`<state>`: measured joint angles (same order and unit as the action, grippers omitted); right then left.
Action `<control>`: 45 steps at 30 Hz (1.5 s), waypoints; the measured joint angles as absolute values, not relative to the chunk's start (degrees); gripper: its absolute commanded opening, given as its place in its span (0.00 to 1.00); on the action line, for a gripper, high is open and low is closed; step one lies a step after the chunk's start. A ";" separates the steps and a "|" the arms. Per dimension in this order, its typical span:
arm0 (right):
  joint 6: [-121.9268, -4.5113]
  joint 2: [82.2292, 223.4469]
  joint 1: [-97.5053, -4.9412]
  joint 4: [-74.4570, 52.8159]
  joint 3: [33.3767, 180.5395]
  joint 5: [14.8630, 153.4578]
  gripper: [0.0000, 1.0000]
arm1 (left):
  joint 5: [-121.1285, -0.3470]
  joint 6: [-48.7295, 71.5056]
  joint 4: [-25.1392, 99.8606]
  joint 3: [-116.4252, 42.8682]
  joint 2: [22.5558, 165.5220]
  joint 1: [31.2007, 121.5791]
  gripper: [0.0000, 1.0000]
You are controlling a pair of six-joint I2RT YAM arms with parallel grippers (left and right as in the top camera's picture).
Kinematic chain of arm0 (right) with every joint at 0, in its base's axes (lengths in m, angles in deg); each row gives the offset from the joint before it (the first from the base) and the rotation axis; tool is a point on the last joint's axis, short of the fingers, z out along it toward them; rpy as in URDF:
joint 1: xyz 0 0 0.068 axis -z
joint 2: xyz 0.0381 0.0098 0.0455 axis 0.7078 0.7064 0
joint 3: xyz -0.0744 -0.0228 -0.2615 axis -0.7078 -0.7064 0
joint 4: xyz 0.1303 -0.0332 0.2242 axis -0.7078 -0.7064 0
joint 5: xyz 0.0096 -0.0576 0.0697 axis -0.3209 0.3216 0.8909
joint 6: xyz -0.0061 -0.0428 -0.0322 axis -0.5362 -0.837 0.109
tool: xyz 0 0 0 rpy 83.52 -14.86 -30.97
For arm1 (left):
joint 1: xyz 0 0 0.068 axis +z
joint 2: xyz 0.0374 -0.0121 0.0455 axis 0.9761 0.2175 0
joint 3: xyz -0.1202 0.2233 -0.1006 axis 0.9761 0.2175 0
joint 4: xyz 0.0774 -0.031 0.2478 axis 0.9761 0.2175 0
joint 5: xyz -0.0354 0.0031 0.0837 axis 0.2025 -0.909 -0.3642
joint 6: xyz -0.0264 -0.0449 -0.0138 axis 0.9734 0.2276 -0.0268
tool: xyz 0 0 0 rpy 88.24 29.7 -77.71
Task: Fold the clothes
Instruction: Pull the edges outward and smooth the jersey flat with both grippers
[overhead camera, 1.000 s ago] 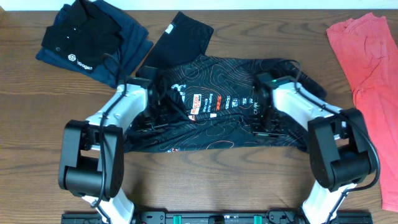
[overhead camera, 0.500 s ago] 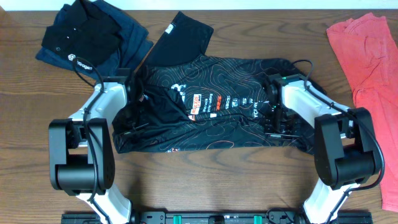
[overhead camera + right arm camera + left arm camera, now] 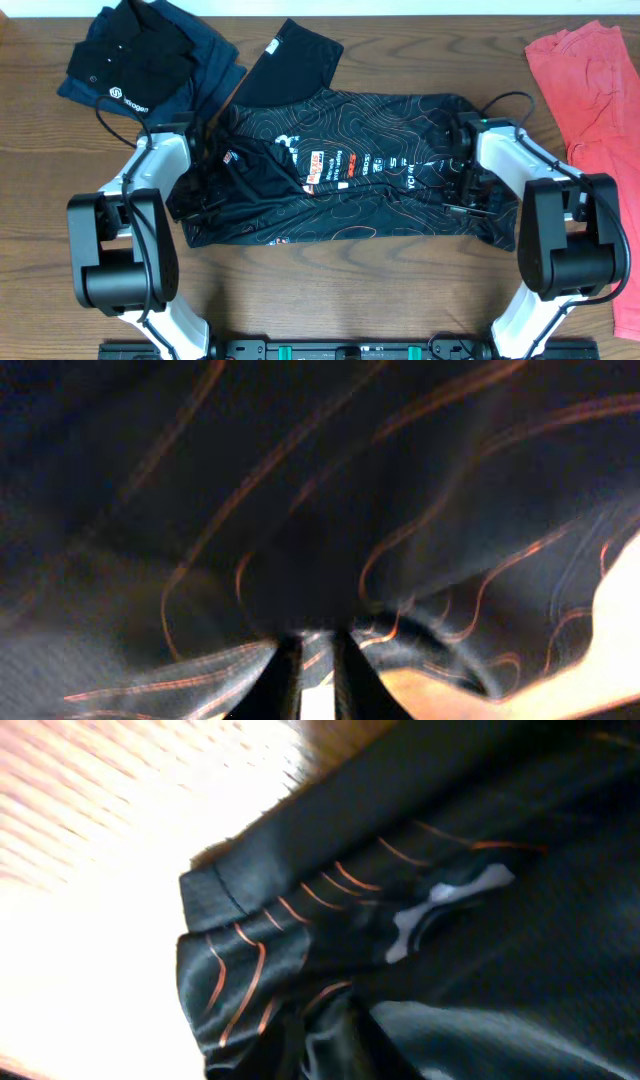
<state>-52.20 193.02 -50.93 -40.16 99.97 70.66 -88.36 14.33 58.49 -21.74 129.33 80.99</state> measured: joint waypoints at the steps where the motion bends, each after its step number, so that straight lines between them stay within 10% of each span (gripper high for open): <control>1: -52.38 193.02 -50.73 -40.08 99.97 70.90 0.09 | -88.39 14.28 58.44 -21.74 129.33 81.08 0.11; 36: -57.25 187.56 -33.25 -33.61 93.64 76.91 0.05 | -89.61 15.57 62.35 -21.74 123.75 85.21 0.06; 42: -58.52 182.53 -33.25 -35.07 91.21 79.89 0.23 | -83.60 14.72 62.35 -21.81 112.23 78.98 0.06; 45: -59.04 177.39 -33.53 -36.43 91.17 80.98 0.74 | -80.69 14.31 62.55 -21.85 110.55 74.87 0.06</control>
<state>-59.04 177.39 -33.53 -36.43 91.17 80.98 -80.69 14.31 62.55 -21.85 110.55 74.87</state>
